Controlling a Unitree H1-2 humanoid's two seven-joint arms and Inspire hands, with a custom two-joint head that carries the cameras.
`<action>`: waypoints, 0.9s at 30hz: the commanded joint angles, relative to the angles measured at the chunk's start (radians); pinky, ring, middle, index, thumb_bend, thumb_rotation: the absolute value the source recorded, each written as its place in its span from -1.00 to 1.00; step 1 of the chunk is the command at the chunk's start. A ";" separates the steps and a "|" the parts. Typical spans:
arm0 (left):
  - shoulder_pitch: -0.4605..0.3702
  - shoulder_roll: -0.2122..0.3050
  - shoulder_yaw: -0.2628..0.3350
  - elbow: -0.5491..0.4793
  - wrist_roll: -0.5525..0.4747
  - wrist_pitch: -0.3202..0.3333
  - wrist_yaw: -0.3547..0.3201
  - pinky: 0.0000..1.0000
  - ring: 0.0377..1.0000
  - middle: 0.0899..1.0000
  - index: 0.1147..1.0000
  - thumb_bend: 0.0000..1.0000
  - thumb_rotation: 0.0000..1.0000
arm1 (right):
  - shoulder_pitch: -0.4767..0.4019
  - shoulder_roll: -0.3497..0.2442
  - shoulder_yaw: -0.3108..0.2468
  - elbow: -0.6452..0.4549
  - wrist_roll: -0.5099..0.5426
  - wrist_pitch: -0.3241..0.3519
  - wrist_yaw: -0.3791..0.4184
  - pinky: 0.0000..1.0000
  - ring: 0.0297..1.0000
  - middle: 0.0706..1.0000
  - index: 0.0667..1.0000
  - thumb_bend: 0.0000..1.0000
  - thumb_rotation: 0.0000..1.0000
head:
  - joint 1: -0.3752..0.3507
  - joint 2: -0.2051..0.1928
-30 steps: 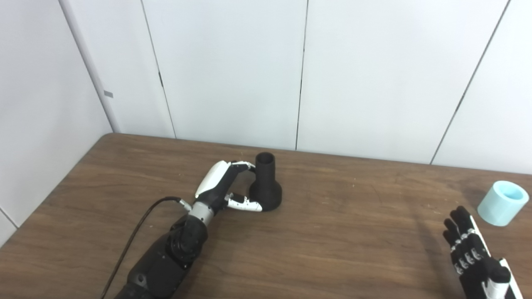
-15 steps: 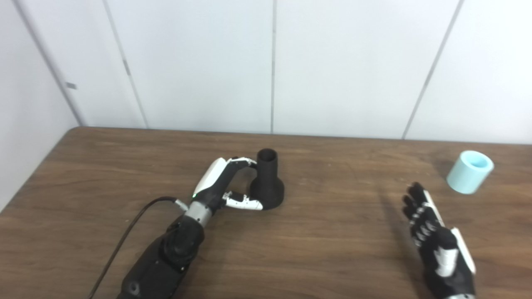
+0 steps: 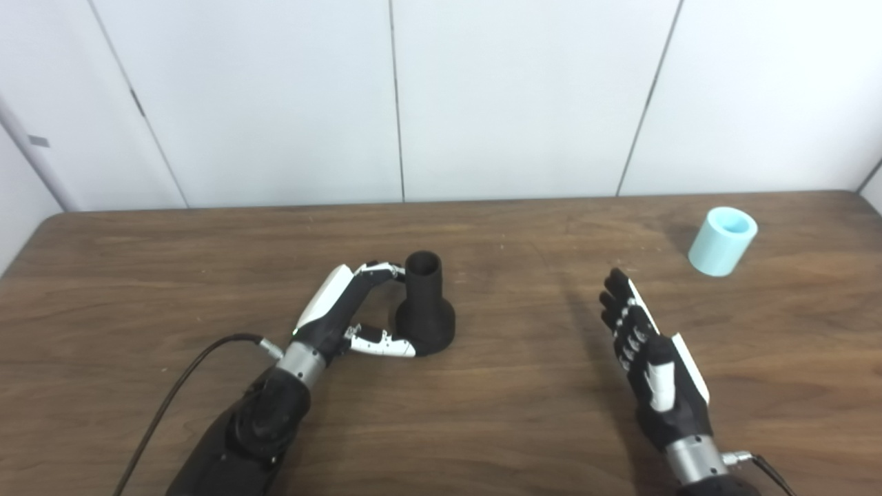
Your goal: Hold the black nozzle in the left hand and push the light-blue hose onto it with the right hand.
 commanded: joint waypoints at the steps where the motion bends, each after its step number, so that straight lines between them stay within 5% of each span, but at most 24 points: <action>1: 0.048 0.009 -0.040 0.011 0.049 0.075 -0.083 0.97 0.76 0.46 -0.17 0.04 -0.86 | -0.022 0.007 0.005 -0.039 -0.008 -0.004 -0.009 1.00 1.00 1.00 1.00 0.53 1.00 | -0.001 0.000; 27: 0.090 -0.023 -0.090 -0.007 0.051 0.046 -0.108 1.00 0.76 0.46 -0.17 0.04 -0.86 | -0.026 -0.016 -0.009 -0.019 0.027 -0.016 0.003 1.00 1.00 1.00 1.00 0.53 1.00 | 0.033 0.001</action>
